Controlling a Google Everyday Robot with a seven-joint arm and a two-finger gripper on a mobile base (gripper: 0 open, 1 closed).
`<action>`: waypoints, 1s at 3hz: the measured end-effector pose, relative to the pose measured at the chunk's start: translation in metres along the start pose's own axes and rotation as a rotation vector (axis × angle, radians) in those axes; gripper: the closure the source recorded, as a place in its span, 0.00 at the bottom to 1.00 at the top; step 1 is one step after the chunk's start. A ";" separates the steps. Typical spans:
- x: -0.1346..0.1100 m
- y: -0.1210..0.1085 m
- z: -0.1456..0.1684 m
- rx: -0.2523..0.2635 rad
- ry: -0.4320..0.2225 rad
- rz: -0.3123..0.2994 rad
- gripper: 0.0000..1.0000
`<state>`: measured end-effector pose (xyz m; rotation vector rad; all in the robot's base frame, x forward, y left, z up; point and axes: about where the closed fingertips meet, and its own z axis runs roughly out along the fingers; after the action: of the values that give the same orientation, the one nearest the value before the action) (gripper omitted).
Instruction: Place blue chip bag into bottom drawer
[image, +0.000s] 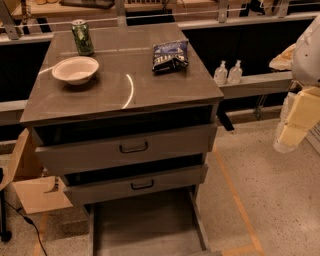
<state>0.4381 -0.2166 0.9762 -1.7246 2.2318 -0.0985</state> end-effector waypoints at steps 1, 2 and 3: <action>0.000 0.000 0.000 0.000 0.000 0.000 0.00; -0.006 -0.005 0.009 0.034 -0.041 0.067 0.00; -0.017 -0.014 0.066 0.033 -0.108 0.247 0.00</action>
Offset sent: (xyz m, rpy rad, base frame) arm 0.0613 0.0253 -0.0411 0.3488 -0.2139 -0.4169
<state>0.4743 -0.1948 0.9203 -1.3895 2.3274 0.0148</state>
